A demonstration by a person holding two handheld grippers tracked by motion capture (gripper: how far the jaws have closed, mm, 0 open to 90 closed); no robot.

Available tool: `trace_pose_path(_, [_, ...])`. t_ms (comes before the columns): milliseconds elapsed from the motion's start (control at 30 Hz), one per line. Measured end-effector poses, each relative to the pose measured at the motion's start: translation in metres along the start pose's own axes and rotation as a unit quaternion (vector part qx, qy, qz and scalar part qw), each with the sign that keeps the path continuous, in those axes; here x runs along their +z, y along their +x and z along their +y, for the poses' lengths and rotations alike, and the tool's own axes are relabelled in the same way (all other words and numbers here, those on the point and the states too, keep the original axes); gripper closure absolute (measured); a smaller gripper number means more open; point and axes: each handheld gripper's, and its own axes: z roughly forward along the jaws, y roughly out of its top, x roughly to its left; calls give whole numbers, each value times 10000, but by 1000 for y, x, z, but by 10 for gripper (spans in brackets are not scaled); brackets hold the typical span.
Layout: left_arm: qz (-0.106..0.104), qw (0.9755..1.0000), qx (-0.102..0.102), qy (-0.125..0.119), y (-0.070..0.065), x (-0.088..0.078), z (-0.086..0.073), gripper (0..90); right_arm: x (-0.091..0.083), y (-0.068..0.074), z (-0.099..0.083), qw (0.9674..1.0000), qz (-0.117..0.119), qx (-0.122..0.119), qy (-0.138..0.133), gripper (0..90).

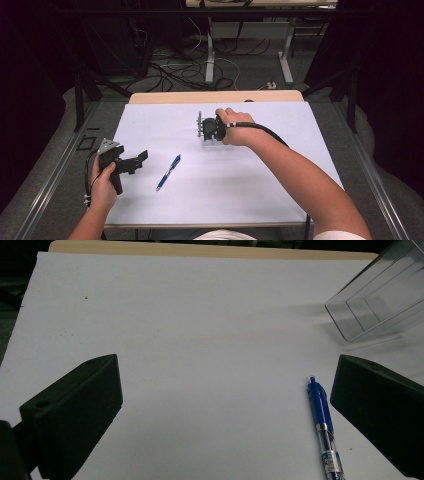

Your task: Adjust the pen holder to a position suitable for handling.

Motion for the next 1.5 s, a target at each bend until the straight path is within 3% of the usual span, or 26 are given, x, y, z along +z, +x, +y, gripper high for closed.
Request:
trace_pose_path(233, [0,10000,15,15,0,1,0,1,7,-1,3,9999,81,-6,63,863])
trace_pose_path(500, [-9,10000,29,12,0,1,-1,1,9,-5,3,10000,-5,71,21,843])
trace_pose_path(867, [-2,10000,32,20,0,1,-1,1,14,-14,-2,9991,-93,393,-149,791])
trace_pose_path(1133, [6,10000,44,22,-1,2,-1,1,15,-11,-3,9989,-250,346,-195,684])
trace_pose_path(1233, [8,10000,44,41,-1,2,-1,1,13,-11,-4,9984,-380,306,-287,607])
trace_pose_path(1433, [8,10000,32,89,-1,2,-1,1,9,-9,-5,9970,-537,267,-492,534])
trace_pose_path(1500, [25,9999,30,99,-1,2,-1,2,6,-9,-5,9973,-569,265,-394,520])
